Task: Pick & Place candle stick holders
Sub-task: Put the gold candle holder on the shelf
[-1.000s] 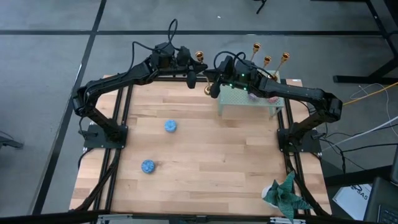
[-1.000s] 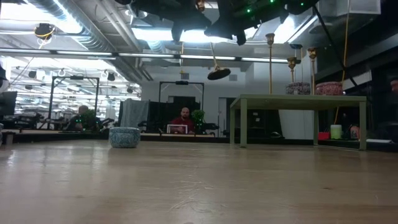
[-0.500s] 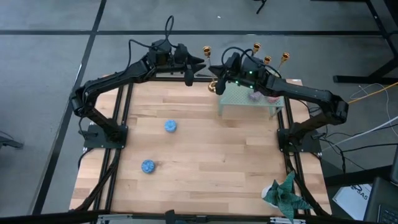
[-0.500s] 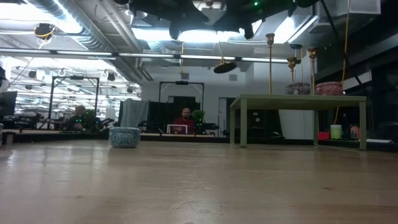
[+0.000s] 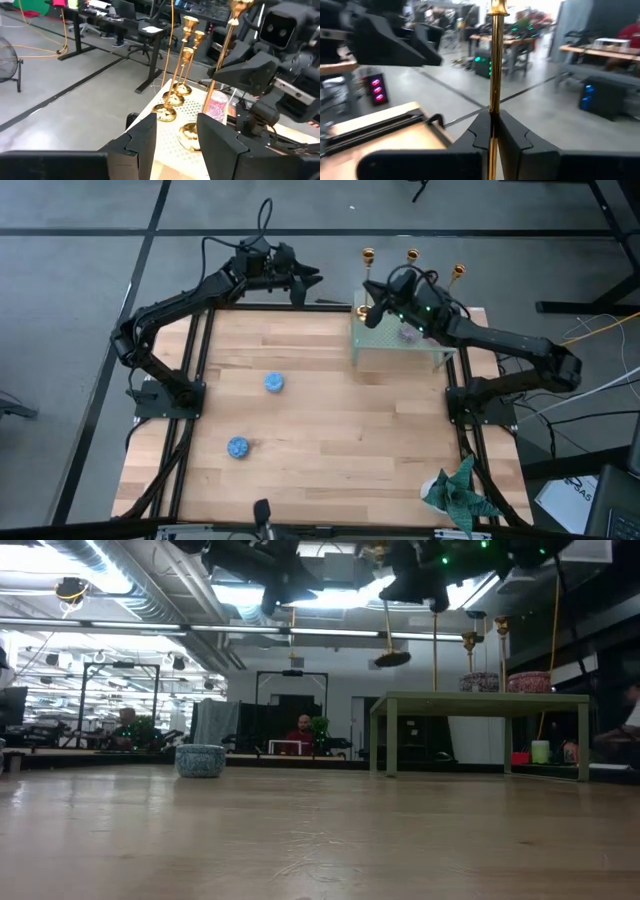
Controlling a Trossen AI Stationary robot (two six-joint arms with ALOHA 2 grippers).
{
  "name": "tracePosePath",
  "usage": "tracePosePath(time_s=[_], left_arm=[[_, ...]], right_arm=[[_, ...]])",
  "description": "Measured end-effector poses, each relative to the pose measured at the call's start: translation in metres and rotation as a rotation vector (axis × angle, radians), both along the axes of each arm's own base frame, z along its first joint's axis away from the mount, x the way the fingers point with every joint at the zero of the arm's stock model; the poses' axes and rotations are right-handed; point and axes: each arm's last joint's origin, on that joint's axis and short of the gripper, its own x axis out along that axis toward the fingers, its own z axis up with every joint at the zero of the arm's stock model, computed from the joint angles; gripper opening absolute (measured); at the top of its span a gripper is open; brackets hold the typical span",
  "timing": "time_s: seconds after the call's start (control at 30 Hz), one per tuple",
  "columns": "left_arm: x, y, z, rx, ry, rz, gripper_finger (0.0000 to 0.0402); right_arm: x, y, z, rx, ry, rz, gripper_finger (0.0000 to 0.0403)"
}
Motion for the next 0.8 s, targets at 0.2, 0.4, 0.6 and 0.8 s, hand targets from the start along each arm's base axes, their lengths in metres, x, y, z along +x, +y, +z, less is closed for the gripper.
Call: tracePosePath(time_s=[0.2,0.4,0.6,0.8], left_arm=[[-0.005,0.007,0.000,-0.002,0.003,0.025,0.0138],[-0.010,0.012,-0.003,-0.020,0.024,0.047,0.0136],[-0.013,0.016,-0.004,-0.027,0.034,0.064,0.0138],[-0.015,0.017,-0.005,-0.019,0.047,0.067,0.0136]], right_arm=[[-0.005,-0.001,-0.034,-0.028,-0.056,-0.104,0.0016],[-0.003,-0.014,-0.052,-0.062,-0.068,-0.198,0.0017],[0.000,-0.032,-0.066,-0.060,-0.065,-0.243,0.0017],[-0.002,-0.045,-0.070,-0.074,-0.091,-0.284,0.0017]])
